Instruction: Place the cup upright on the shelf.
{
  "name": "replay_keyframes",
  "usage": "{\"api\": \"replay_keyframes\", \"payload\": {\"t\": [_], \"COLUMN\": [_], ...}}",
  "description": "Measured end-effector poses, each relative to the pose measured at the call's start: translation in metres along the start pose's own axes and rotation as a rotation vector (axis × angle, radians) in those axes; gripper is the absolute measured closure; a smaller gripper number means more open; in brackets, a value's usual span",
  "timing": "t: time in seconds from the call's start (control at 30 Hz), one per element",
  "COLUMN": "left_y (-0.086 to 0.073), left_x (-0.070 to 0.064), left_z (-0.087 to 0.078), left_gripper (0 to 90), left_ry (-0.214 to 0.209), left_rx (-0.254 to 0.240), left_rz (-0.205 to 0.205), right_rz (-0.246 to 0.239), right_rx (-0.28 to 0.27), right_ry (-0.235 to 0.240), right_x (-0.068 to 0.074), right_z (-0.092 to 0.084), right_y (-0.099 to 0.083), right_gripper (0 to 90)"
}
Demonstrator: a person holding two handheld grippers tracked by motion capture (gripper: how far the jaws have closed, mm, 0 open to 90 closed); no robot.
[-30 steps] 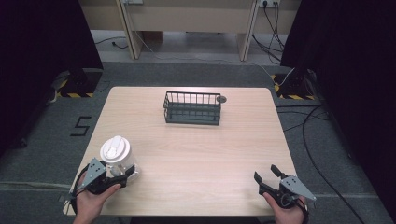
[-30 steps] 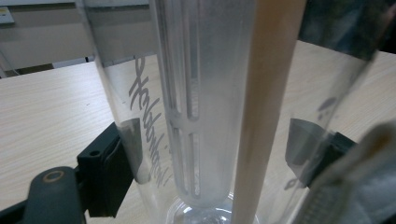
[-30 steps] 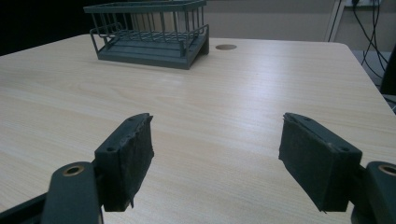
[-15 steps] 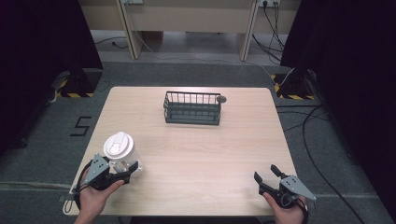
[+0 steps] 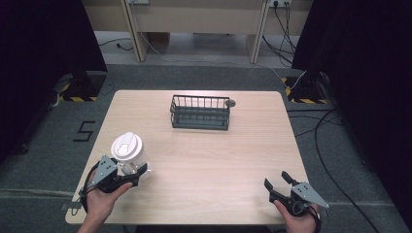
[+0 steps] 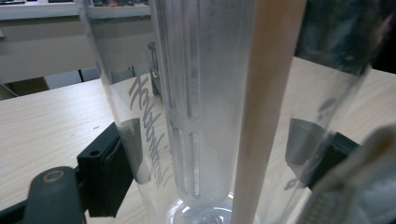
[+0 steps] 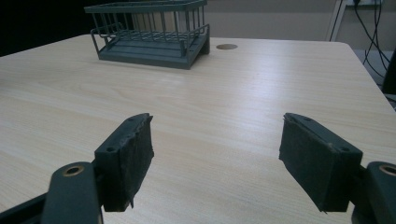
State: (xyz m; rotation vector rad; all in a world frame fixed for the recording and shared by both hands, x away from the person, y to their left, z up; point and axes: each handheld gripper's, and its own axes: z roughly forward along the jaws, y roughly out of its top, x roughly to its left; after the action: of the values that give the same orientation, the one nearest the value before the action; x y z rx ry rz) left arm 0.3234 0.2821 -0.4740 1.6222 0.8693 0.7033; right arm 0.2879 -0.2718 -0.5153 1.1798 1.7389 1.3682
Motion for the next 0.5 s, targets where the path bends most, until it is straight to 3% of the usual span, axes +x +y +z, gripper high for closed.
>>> {"api": "replay_keyframes", "payload": {"t": [0.5], "left_y": [0.009], "left_x": [-0.001], "left_z": [0.013], "left_gripper": [17.9], "left_ry": [-0.013], "left_rx": [-0.009], "left_rz": [0.005], "right_rz": [-0.001], "right_rx": [0.003], "right_ry": [0.002], "right_x": [0.000], "right_z": [0.000], "right_y": [0.000], "right_gripper": [26.0]}}
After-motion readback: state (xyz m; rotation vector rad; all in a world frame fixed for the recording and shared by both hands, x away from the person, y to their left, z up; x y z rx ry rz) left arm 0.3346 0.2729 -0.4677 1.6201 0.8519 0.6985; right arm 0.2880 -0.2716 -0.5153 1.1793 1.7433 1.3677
